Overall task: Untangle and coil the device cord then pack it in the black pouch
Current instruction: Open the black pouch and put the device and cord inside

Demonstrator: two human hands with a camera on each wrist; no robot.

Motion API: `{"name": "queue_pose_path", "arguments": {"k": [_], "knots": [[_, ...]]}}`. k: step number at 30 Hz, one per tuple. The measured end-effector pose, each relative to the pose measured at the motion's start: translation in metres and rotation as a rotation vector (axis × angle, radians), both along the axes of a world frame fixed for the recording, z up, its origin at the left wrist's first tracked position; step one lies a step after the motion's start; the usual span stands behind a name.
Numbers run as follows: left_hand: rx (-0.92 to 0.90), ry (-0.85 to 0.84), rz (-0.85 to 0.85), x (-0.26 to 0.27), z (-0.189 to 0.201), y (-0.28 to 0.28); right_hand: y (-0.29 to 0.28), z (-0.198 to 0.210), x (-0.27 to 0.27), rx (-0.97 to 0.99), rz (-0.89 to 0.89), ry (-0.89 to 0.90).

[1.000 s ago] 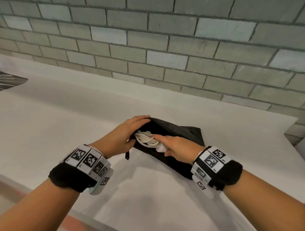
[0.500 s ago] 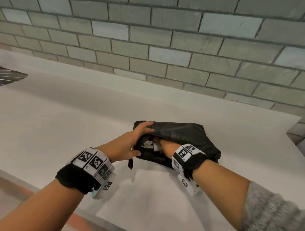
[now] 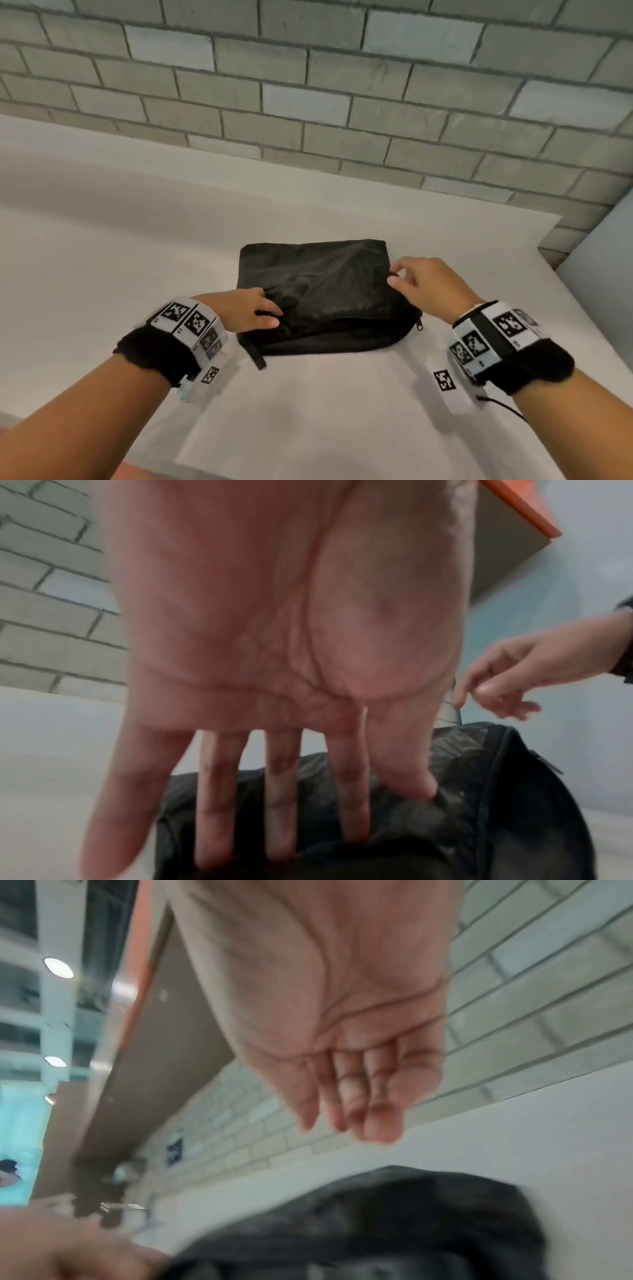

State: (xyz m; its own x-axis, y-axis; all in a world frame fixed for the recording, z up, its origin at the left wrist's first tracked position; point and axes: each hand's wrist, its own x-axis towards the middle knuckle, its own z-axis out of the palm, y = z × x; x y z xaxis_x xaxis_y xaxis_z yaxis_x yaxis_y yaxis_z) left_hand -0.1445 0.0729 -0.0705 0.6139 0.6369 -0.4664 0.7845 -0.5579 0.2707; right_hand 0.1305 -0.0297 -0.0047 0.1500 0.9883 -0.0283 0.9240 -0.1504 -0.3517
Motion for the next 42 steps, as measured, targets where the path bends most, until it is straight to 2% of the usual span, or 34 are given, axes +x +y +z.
{"name": "queue_pose_path", "arguments": {"k": [2,3,5,7,10,14,17,19,23,27,31,33,37,42], "knots": [[0.021,0.004,0.032,0.001,-0.003,0.006,0.003,-0.018,0.017,-0.116,-0.155,-0.076],[0.034,-0.007,0.053,-0.001,-0.004,0.009,0.004,-0.027,0.021,-0.198,-0.181,-0.034],[0.077,-0.015,0.109,-0.003,-0.002,0.014,0.0,-0.039,0.021,-0.309,-0.215,0.226],[0.135,0.061,0.136,-0.002,0.0,0.017,-0.003,-0.045,0.018,-0.367,-0.263,0.483],[0.223,0.154,0.125,0.012,0.009,0.008,-0.005,-0.051,0.018,-0.347,-0.293,0.682],[0.353,-0.069,0.035,0.065,0.038,-0.039,-0.01,-0.044,0.02,-0.335,-0.289,0.893],[0.361,-0.256,-0.008,0.117,0.046,-0.083,-0.016,-0.041,0.023,-0.332,-0.282,0.937],[0.292,-0.355,0.008,0.141,0.037,-0.097,-0.02,-0.042,0.025,-0.337,-0.292,0.925],[0.242,-0.416,0.081,0.166,0.023,-0.1,-0.023,-0.042,0.026,-0.353,-0.323,0.9],[0.255,-0.398,0.126,0.173,0.018,-0.098,-0.022,-0.042,0.024,-0.354,-0.378,0.945],[0.212,-0.449,0.15,0.175,0.013,-0.097,-0.021,-0.045,0.024,-0.319,-0.401,0.942],[0.155,-0.471,0.176,0.171,0.013,-0.095,-0.021,-0.046,0.027,-0.331,-0.387,0.958],[-0.09,-0.575,0.336,0.159,0.011,-0.091,-0.023,-0.048,0.031,-0.37,-0.355,1.027],[-0.154,-0.524,0.451,0.146,0.009,-0.081,-0.025,-0.052,0.032,-0.289,-0.391,1.137]]}}
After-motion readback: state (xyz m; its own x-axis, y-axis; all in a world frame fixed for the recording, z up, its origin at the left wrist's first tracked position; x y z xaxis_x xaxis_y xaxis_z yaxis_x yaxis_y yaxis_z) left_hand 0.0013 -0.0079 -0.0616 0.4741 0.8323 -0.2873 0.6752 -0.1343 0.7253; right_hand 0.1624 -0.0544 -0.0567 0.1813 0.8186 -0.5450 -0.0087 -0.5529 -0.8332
